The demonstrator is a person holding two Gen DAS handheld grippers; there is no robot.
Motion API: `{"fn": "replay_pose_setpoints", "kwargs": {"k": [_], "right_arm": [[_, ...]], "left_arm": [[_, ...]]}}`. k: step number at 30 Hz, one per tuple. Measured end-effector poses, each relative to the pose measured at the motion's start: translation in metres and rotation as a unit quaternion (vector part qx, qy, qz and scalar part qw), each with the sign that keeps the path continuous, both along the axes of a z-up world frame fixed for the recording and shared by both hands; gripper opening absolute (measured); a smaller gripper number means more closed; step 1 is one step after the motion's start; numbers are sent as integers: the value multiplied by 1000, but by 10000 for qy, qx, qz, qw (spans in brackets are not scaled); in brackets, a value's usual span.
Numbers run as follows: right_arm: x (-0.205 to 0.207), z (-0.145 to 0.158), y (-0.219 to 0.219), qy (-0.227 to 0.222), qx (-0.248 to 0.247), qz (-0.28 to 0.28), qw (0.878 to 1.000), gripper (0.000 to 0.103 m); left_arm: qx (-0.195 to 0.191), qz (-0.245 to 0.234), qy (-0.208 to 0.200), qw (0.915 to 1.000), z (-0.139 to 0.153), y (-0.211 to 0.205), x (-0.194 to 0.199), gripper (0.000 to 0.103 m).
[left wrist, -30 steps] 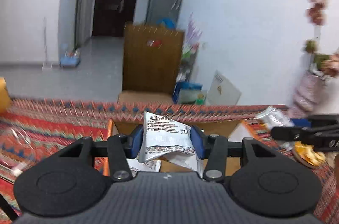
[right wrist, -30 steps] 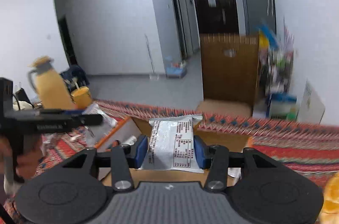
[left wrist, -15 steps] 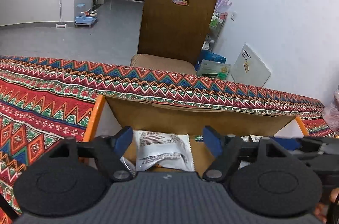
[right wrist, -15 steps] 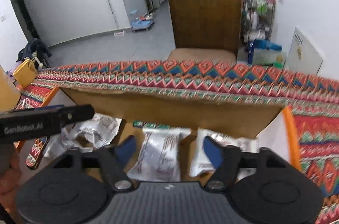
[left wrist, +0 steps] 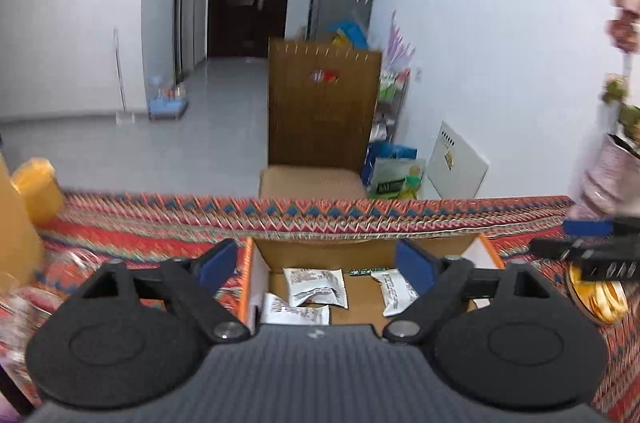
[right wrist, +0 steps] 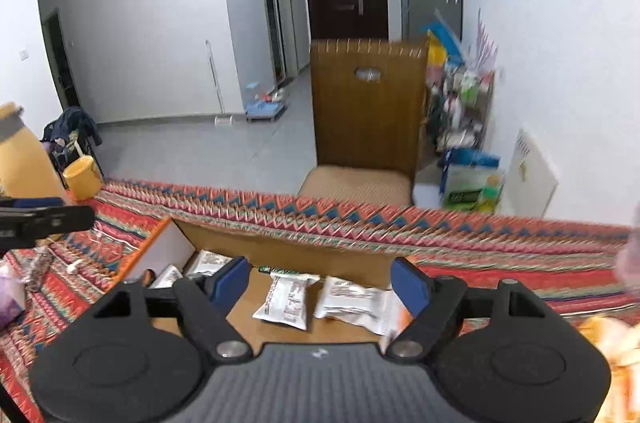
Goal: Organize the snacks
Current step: 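Open the right tool to release the packet inside the box, then move the left tool to the green snack bar and grasp it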
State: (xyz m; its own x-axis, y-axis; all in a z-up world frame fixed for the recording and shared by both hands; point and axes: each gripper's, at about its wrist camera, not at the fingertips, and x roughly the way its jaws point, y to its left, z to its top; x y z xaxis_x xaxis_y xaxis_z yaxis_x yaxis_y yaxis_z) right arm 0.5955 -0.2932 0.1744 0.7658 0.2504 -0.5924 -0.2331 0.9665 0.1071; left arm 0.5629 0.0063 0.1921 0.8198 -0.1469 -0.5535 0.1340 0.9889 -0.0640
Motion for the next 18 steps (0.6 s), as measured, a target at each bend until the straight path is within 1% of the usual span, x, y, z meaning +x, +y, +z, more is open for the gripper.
{"fn": "replay_pose_setpoints", "kwargs": {"k": [1, 2, 3, 4, 5, 6, 7, 9, 10, 14, 16, 18], "right_arm": [[-16, 14, -6, -113, -16, -7, 9999, 82], [-32, 27, -13, -242, -29, 0, 9997, 88], [-52, 42, -20, -397, -46, 12, 9992, 90], [-67, 53, -26, -522, -63, 15, 9986, 91], [-88, 67, -32, -662, -79, -1, 9978, 91], [-104, 77, -38, -754, -81, -13, 9971, 91], [-121, 87, -44, -842, -69, -14, 9964, 94], [-159, 104, -55, -1046, -23, 10, 9945, 102], [-176, 112, -59, -1142, -16, 31, 9934, 102], [-251, 128, -77, -1486, 73, 123, 9888, 103], [-283, 130, -82, -1618, 56, 165, 9867, 103], [-320, 129, -87, -1784, 76, 191, 9837, 103]], "left_arm": [[92, -49, -183, 9998, 12, -1, -18, 92], [180, -82, -369, 9991, 23, -2, -39, 93], [247, -108, -497, 9984, 32, -4, -57, 94], [297, -153, -609, 9976, 41, -5, -75, 94], [325, -200, -712, 9967, 49, -5, -94, 95], [334, -237, -808, 9959, 57, -6, -111, 99], [319, -269, -919, 9949, 64, -5, -130, 103], [311, -304, -1136, 9926, 75, -4, -169, 103], [324, -315, -1243, 9912, 80, -3, -190, 103], [236, -312, -1650, 9855, 95, 2, -265, 103], [174, -315, -1838, 9823, 95, 8, -299, 103], [98, -374, -1918, 9807, 90, 14, -329, 103]]}}
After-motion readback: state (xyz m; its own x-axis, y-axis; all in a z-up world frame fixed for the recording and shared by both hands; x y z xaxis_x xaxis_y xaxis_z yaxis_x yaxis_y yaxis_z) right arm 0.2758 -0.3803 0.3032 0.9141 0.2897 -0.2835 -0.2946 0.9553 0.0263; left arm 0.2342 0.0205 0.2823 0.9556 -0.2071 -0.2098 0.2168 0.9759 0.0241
